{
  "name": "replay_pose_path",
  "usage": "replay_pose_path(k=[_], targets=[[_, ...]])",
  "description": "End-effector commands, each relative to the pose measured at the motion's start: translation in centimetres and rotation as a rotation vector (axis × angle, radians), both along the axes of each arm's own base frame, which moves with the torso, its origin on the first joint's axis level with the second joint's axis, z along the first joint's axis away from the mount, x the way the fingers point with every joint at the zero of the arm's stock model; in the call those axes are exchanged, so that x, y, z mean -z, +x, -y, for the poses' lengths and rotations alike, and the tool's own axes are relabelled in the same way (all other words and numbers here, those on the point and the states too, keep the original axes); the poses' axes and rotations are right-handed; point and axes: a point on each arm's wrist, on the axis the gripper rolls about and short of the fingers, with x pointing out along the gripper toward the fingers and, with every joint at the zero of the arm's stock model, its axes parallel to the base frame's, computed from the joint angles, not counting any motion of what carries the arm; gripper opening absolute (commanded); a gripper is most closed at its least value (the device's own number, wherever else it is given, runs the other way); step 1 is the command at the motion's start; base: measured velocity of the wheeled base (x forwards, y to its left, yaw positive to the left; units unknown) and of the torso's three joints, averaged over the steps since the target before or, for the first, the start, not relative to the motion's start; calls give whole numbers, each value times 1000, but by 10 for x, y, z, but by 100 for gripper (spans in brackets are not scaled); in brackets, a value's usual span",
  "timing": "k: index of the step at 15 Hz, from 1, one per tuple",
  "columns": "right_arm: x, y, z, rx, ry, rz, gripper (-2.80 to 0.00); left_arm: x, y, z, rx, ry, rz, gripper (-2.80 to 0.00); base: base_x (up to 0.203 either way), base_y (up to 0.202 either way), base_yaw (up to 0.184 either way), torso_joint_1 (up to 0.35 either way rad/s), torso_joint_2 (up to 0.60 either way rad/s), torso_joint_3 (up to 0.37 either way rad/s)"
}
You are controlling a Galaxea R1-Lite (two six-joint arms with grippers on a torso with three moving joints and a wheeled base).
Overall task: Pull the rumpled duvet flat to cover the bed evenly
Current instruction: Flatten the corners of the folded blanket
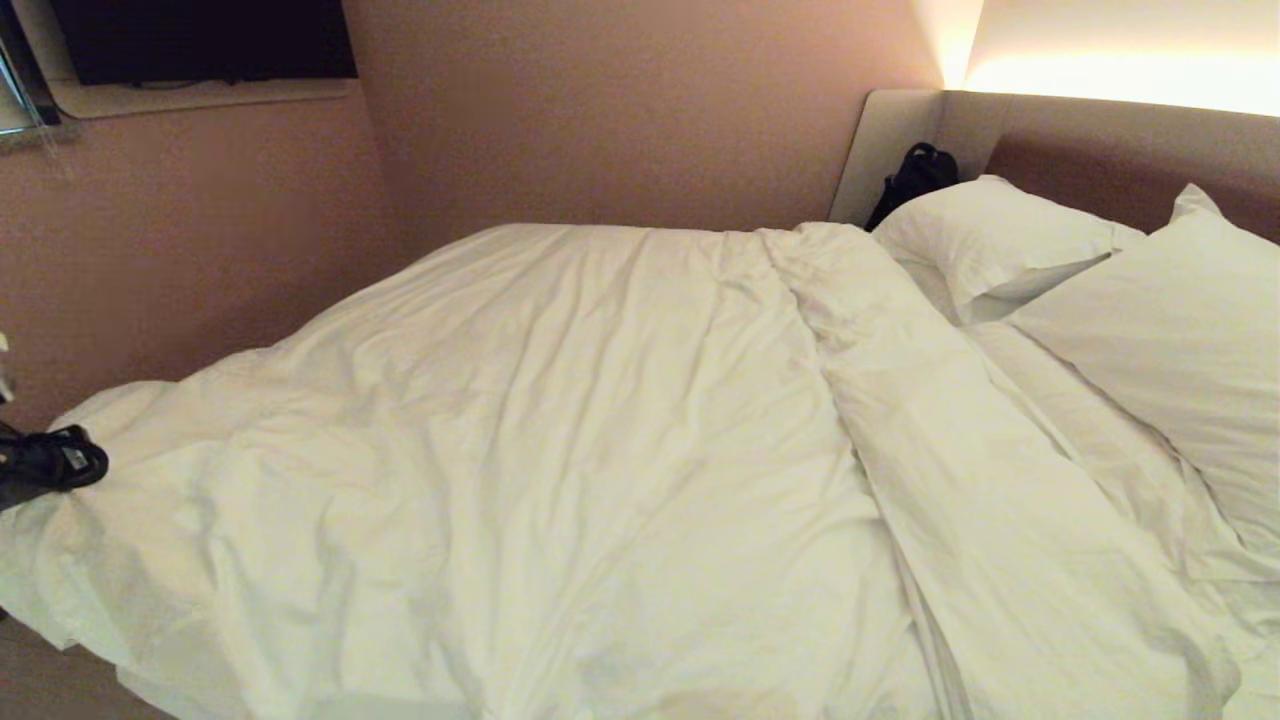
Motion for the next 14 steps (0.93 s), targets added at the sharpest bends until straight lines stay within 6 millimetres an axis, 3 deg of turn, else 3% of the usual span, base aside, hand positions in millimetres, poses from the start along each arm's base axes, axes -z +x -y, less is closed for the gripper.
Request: replay_pose_path(k=[1,3,6,10,14], targets=[[0,0,0,0,-1,1,-280,-35,-24,9,8,66,40,-280,0,0,0,0,0,0],[0,0,0,0,-1,1,-280,-39,-34,8,10,102,11,-280,0,0,0,0,0,0],[0,0,0,0,-1,1,-280,-32,-35,0,-70,166,-56,-280,0,0,0,0,0,0],[0,0,0,0,-1,1,-280,-43,-46,-7,-104,191,-45,-280,0,0,0,0,0,0],[0,0,0,0,-1,1,-280,-35,-48,-5,-71,196,-96,-280,0,0,0,0,0,0]])
